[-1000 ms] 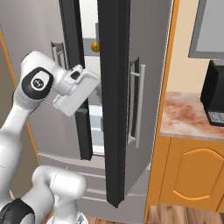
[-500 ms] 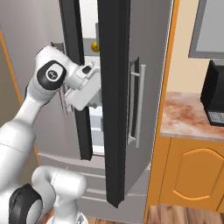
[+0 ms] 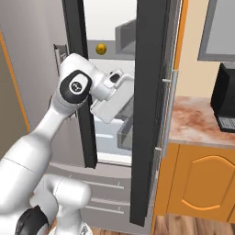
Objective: Retrieve a lemon from the fridge and place it on the cutting board with the fish.
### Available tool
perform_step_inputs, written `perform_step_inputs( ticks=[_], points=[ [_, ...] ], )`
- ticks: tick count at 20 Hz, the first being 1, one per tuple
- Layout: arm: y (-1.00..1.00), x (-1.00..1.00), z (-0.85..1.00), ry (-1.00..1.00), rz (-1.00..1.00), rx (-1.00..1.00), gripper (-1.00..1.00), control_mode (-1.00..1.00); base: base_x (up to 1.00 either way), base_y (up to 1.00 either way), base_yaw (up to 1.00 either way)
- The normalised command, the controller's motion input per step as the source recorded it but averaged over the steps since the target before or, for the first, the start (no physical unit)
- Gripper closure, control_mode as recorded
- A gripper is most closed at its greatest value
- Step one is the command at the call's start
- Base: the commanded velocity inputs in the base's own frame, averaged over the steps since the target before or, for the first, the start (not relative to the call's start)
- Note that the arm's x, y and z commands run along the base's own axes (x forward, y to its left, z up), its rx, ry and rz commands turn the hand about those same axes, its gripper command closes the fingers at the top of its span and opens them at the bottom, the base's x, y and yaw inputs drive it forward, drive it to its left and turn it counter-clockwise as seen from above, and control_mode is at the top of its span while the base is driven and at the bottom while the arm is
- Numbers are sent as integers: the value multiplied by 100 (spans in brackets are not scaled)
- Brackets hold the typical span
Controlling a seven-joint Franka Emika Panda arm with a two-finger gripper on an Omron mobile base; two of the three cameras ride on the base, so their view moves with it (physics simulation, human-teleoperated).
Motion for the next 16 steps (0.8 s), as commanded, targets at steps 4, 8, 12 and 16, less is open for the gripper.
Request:
perform_step_inputs(
  ticks=[4,8,12,16],
  points=[
    [-100,-11,0,0,-1,-2,-100,-100,0,0,0],
    [33,-32,10,0,0,-13,-100,-100,0,0,0],
    [100,-26,9,0,0,-4,-100,-100,0,0,0],
    [100,9,-9,0,-1,23,-100,-100,0,0,0]
  ],
)
